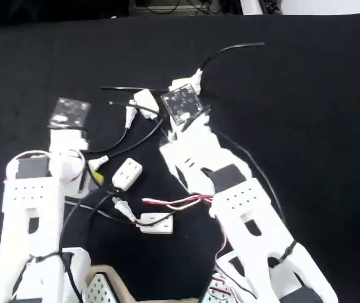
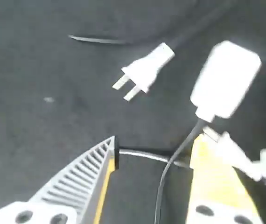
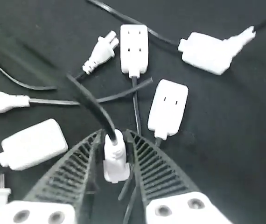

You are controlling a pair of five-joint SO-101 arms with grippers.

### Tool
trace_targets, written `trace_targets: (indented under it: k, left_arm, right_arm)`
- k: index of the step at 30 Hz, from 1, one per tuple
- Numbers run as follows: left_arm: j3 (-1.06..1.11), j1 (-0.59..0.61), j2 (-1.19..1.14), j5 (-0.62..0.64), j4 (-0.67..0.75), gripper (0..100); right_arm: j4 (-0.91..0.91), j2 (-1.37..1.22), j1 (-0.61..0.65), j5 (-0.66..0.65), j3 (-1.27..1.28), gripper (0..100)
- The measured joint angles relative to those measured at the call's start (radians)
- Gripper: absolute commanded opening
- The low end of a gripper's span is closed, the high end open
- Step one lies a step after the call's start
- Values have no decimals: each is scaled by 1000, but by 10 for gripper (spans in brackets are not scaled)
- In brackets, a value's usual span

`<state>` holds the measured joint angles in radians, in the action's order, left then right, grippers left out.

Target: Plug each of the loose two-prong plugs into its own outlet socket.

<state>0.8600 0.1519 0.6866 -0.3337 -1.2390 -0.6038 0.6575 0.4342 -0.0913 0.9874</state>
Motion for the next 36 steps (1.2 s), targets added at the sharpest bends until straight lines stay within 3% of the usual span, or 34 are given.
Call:
trace_targets:
  k: [12,25,36]
  left_arm:
    - [-40,-20,-374,-183,6,267]
    - [83,75,-385,-313,321,268]
    - [35,127,-388,-319,353,266]
  right_arm:
    - [9,5,-6,-2,23,12]
    - [9,5,-8,0,23,12]
    - [9,5,-8,0,23,12]
